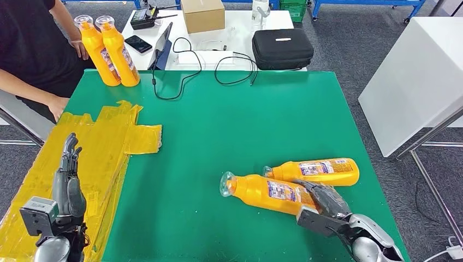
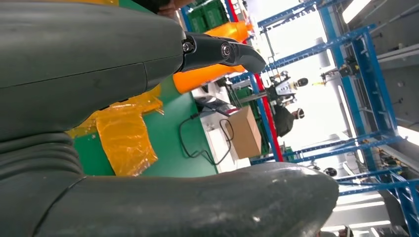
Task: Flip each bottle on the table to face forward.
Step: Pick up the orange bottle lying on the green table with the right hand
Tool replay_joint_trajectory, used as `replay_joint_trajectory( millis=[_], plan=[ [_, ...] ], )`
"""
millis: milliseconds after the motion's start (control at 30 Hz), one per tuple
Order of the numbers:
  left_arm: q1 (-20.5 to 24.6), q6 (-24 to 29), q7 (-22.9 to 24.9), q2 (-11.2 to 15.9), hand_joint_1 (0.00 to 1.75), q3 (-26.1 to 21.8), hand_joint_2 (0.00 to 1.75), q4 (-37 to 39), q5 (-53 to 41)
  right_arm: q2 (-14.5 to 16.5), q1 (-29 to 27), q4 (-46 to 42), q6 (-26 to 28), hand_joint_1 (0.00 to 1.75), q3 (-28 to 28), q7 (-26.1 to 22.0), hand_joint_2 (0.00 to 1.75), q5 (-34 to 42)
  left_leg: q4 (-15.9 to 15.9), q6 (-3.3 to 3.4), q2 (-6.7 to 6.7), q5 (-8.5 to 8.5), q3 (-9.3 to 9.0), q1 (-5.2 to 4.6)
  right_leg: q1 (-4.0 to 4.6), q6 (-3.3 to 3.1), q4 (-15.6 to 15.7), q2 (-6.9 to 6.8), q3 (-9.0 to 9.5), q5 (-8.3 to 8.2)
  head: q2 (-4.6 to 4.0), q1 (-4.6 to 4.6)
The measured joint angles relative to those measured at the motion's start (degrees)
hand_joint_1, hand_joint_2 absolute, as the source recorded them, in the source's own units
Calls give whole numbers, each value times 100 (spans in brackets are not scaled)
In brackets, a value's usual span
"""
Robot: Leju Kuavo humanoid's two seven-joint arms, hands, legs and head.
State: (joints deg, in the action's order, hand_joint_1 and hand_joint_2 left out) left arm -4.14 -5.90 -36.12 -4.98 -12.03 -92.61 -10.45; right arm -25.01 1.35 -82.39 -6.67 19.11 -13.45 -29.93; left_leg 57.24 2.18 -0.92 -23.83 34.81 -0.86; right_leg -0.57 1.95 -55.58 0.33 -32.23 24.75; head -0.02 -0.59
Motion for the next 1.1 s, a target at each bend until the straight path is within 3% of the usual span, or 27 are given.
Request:
replay_joint_trajectory(
  millis=[33, 167, 267, 400, 467, 700, 1100],
  plan=[
    [-6, -44, 20, -13, 0, -2, 0, -36, 49, 103, 94, -46, -16, 175, -8, -41, 175, 106, 0, 0, 4, 0, -1, 0, 0, 0, 0, 1, -3, -1, 0, 0],
    [-15, -181, 99, -50, 0, -4, 175, -117, 222, 316, 322, -167, -83, 175, -12, -45, 175, 313, 1, 1, 8, 2, -6, 1, 0, 1, 0, 2, -4, -1, 0, 0],
    [-42, -324, 196, -70, 0, -5, 175, -149, 413, 397, 425, -205, -124, 175, -11, -38, 175, 401, 0, 4, 3, 5, -5, 1, 0, 1, 0, 0, -3, -1, 0, 1],
    [-416, -1746, 761, -266, 0, 93, 175, -275, 2210, 1093, 779, -265, -228, 175, 33, -130, 175, 848, 0, 6, -5, 7, 8, 2, 1, 0, -1, -5, -9, 2, 0, 0],
    [-522, -1996, 835, -419, 0, 305, 175, -342, 2560, 1406, 938, -155, -219, 175, 94, -90, 175, 955, 0, 6, -4, 7, 15, 2, 0, 0, -1, -4, -17, 2, 0, -1],
    [-531, -1712, 911, -623, 0, 1356, 175, -406, 2940, 2315, 1743, 547, -94, 175, 421, 49, 175, 1182, 1, 5, -10, 18, 16, 1, -2, 6, -2, -7, -19, -4, 0, -1],
    [-315, -1894, 1104, -733, 0, 1850, 175, -365, 3337, 3118, 2455, 1491, 39, 175, 609, 196, 175, 1228, 1, 1, -23, 20, 30, 1, -2, 6, -3, -20, -29, -4, 0, -2]
  ],
)
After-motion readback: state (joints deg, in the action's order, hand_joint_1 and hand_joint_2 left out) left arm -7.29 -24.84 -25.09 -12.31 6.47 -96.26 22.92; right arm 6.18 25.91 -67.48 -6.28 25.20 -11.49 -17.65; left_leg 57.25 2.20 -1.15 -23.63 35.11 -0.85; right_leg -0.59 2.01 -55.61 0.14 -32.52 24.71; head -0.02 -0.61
